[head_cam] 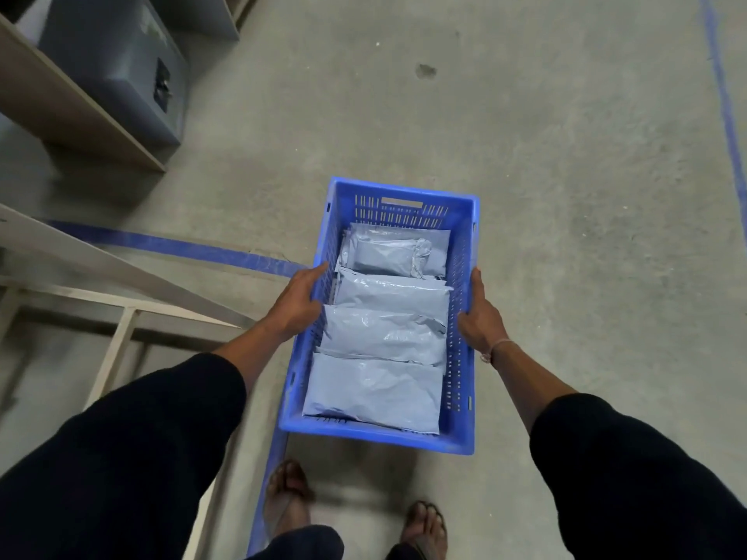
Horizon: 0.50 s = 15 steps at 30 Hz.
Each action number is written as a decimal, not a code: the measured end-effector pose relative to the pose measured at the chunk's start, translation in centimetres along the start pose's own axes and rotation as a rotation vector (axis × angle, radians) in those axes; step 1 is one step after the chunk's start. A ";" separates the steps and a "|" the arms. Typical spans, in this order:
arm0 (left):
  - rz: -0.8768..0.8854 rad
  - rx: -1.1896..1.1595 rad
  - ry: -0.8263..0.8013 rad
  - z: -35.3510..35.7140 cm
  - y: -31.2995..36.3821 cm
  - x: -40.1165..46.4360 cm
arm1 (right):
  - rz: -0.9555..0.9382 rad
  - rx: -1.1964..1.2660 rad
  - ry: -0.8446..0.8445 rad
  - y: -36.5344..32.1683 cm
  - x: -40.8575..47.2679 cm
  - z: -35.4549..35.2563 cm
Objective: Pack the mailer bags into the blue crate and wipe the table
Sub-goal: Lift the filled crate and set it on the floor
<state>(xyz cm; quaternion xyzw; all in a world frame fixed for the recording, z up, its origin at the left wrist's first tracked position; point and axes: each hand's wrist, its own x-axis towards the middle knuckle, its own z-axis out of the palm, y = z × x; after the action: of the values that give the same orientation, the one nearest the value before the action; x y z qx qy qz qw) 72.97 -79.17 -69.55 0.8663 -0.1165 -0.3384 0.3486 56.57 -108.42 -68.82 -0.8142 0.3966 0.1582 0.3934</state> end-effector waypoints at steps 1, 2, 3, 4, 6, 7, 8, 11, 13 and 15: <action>-0.002 0.003 -0.012 0.4 -0.5 0.5 | 0.004 -0.001 0.000 0.4 0.6 0.6; -0.005 0.004 -0.022 0.8 -1.1 1.0 | 0.010 -0.002 0.001 0.8 1.1 1.1; -0.005 0.007 -0.028 1.2 -1.5 1.5 | 0.015 -0.001 0.002 1.2 1.6 1.5; -0.002 0.009 -0.030 1.6 -2.0 2.1 | 0.020 0.000 0.002 1.5 2.1 2.0; -0.001 0.002 -0.031 2.3 -2.7 3.0 | 0.026 0.004 0.005 2.1 3.0 2.8; 0.000 -0.004 -0.030 2.6 -3.1 3.5 | 0.029 0.006 0.008 2.4 3.5 3.2; 0.004 -0.011 -0.031 2.9 -3.4 4.0 | 0.033 0.010 0.011 2.7 4.0 3.6; 0.019 -0.019 -0.037 3.9 -4.4 5.2 | 0.039 0.009 0.025 3.8 5.5 4.8; 0.024 -0.015 -0.043 4.5 -5.0 5.9 | 0.037 0.003 0.031 4.3 6.3 5.4; 0.023 -0.016 -0.045 5.1 -5.5 6.6 | 0.032 -0.002 0.039 4.8 7.0 6.0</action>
<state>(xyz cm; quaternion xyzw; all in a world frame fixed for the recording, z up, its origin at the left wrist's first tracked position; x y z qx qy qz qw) 74.31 -80.74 -79.32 0.8543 -0.1315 -0.3548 0.3564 57.63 -109.31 -79.09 -0.8110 0.4171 0.1488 0.3822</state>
